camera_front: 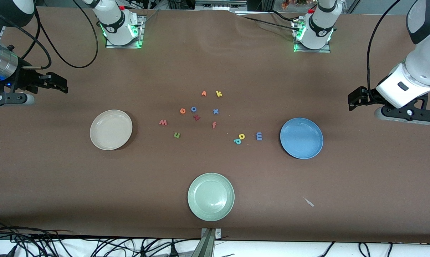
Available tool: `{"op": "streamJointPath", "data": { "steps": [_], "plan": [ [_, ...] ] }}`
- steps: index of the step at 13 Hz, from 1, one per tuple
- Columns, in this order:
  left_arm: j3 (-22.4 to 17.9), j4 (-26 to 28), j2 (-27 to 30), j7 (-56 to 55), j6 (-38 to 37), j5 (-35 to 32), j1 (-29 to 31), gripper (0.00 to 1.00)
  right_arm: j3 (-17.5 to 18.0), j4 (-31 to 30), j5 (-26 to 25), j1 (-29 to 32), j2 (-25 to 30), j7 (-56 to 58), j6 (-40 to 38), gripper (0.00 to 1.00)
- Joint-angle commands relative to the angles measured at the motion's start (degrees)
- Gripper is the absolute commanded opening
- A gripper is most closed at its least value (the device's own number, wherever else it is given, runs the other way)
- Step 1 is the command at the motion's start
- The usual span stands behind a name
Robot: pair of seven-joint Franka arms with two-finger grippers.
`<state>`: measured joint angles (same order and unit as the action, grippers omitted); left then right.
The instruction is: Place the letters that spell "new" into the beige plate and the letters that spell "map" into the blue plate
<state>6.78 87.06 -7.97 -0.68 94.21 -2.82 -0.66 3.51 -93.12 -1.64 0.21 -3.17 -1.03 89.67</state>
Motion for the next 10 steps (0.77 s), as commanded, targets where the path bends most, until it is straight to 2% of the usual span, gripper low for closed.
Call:
{"op": "streamJointPath", "data": {
  "steps": [1, 10],
  "plan": [
    [0.07, -0.49, 0.06, 1.12, -0.87, -1.13, -0.04, 1.00, 0.09, -0.65, 1.02, 0.23, 0.97, 1.30, 0.33, 1.00],
    [0.07, -0.49, -0.03, 0.68, -1.14, -1.13, -0.04, 1.00, 0.18, -0.65, 1.02, 0.23, 0.97, 1.30, 0.41, 1.00]
  ]
}}
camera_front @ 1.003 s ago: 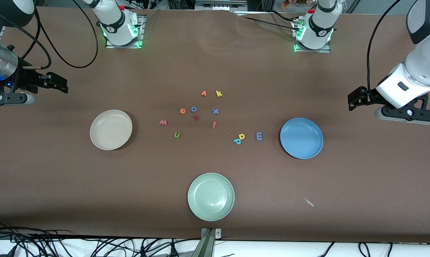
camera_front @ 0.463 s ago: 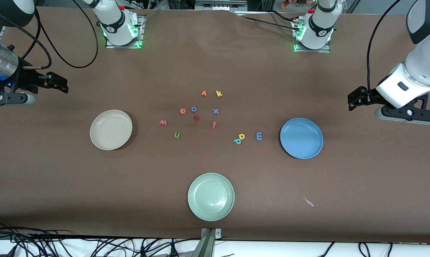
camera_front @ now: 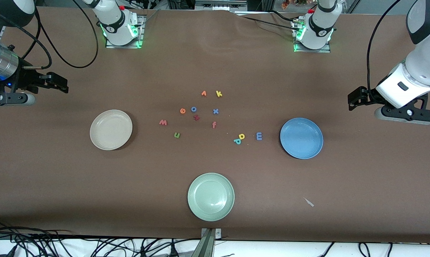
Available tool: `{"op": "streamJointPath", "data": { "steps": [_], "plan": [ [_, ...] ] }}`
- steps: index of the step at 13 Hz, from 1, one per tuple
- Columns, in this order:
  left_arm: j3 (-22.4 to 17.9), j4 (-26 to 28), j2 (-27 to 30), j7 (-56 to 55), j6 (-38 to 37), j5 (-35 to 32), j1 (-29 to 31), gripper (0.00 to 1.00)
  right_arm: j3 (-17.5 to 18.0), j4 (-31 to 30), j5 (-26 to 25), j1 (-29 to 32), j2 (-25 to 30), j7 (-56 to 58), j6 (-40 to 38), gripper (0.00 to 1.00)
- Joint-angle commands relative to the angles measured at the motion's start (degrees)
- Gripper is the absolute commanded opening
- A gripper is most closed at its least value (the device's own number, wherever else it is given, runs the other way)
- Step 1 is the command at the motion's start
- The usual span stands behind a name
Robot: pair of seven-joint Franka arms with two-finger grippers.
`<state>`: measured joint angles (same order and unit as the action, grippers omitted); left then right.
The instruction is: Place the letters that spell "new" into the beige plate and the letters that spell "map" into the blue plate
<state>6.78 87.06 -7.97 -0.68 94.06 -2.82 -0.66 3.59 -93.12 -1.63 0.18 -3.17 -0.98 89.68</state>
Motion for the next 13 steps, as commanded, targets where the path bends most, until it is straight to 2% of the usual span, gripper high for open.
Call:
{"op": "streamJointPath", "data": {
  "steps": [1, 13],
  "plan": [
    [0.07, -0.49, 0.06, 0.68, -0.98, -1.13, -0.04, 1.00, 0.10, -0.65, 1.02, 0.26, 0.89, 1.24, 0.41, 1.00],
    [0.25, -1.36, -0.11, 0.33, -0.98, -0.87, -1.00, 1.00, 0.10, -0.74, 1.02, 0.26, 0.98, 1.24, 0.15, 1.00]
  ]
}}
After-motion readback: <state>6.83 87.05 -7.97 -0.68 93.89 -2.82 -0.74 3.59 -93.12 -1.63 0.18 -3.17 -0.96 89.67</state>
